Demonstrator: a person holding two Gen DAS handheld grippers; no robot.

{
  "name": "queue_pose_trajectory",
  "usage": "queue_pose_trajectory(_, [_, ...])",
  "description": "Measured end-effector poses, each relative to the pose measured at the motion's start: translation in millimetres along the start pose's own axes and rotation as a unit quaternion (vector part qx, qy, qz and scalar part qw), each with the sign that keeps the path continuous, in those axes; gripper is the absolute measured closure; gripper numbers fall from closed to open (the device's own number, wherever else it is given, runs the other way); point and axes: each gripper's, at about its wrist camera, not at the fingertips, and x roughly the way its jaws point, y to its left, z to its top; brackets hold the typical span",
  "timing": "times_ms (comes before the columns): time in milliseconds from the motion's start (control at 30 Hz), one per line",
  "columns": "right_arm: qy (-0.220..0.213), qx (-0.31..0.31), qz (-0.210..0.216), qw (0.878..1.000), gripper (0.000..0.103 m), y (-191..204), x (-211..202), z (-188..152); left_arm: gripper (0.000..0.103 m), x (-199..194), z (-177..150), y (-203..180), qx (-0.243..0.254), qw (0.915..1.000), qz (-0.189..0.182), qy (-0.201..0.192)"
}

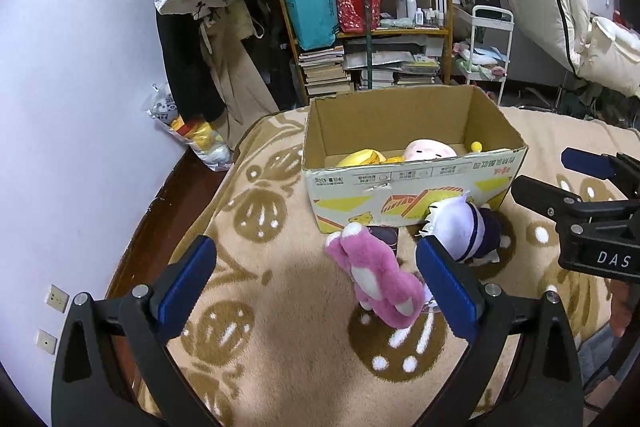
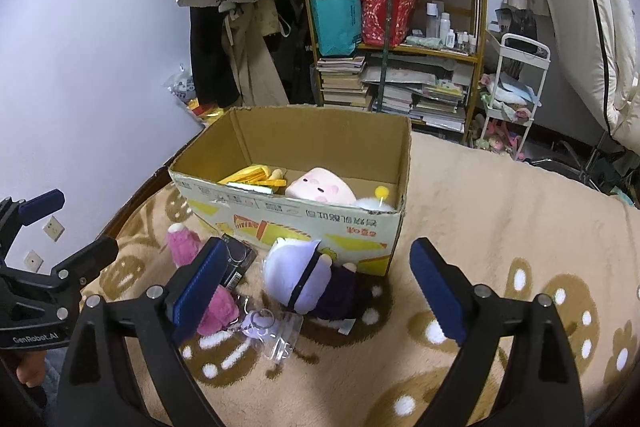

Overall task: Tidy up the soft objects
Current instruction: 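Grasp the pink bunny with the left gripper while the right gripper grasps the white-haired plush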

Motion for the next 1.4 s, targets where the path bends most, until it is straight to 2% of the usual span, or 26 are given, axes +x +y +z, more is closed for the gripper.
queue_pose_trajectory(533, [0.036,0.003,-0.009,0.999,0.006,-5,38,0,0.004,55,-3,-10,0.006,0.9985,-0.005,0.054])
queue_pose_trajectory(667, [0.044,0.004,-0.016,0.999,0.006,-5,49,0,0.004,65,-4,-13,0.011,0.9981,0.003,0.060])
queue_pose_trajectory(1133, [0.085,0.020,-0.009,0.996,0.006,-7,86,-9,0.004,102,-9,-15,-0.002,0.9950,-0.005,0.100])
queue_pose_trajectory(1400, [0.112,0.014,-0.007,0.994,0.006,-5,107,-15,0.004,112,-16,-23,0.009,0.9925,-0.012,0.121])
